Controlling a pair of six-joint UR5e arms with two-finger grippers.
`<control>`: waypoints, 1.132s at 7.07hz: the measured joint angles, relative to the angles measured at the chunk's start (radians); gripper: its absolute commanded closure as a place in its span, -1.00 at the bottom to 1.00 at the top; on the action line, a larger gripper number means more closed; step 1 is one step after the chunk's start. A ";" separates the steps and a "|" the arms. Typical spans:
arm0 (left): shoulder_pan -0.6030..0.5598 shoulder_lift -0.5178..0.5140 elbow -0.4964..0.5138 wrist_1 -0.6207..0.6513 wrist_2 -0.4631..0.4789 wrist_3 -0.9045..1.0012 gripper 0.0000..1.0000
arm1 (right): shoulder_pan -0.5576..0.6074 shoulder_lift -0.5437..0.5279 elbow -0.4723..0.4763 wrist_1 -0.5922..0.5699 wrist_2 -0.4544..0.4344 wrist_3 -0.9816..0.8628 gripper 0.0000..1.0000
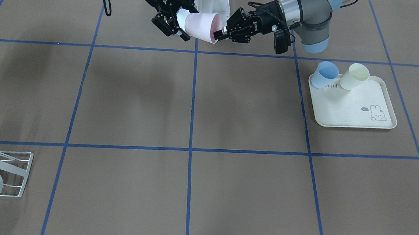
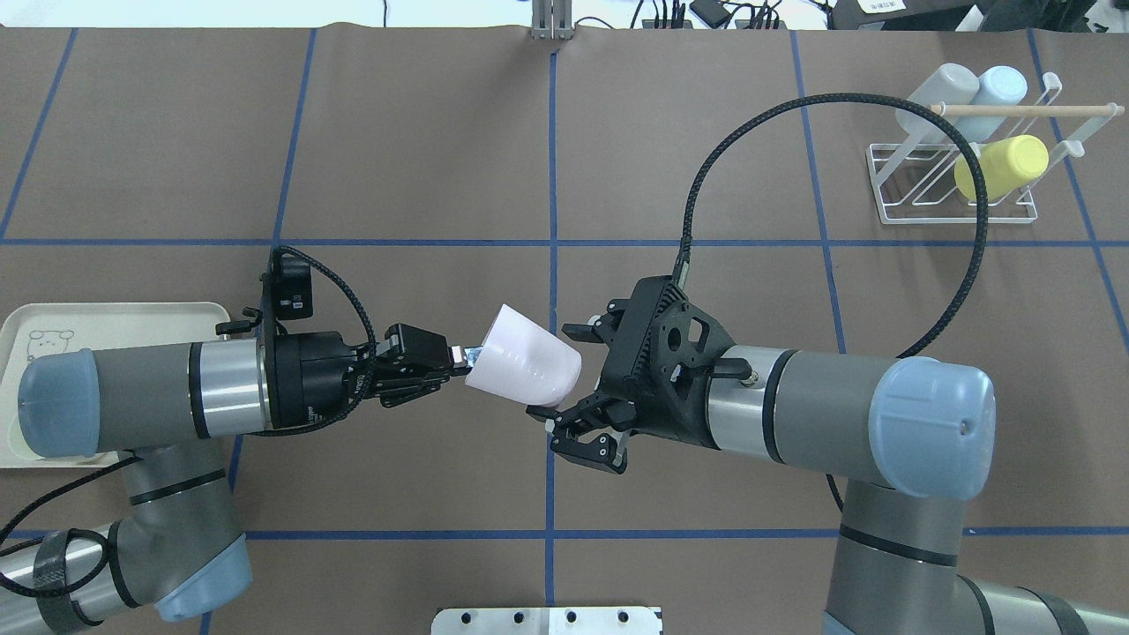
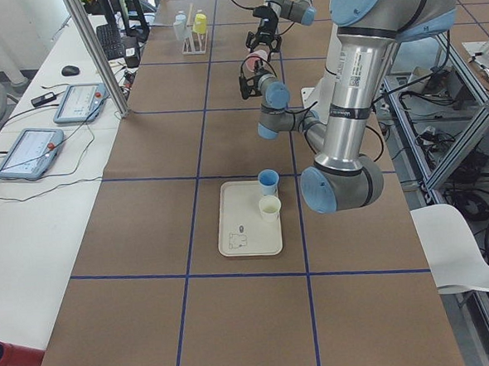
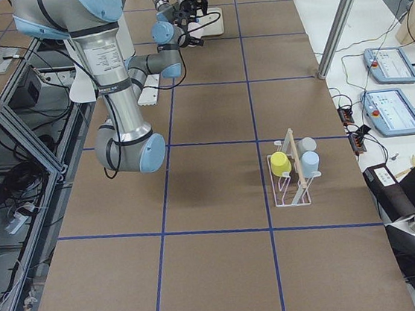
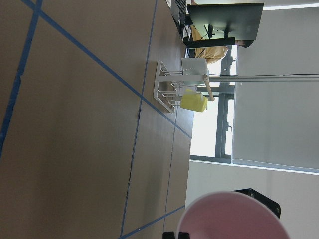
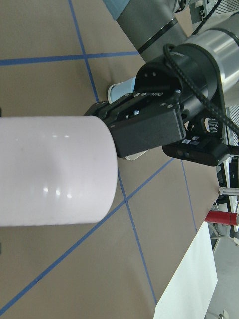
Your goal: Transfer IKEA cup to right arm and place on rack
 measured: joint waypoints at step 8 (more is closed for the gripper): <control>-0.001 -0.010 -0.001 0.000 0.000 0.000 1.00 | -0.001 0.000 0.013 0.000 -0.005 0.000 -0.74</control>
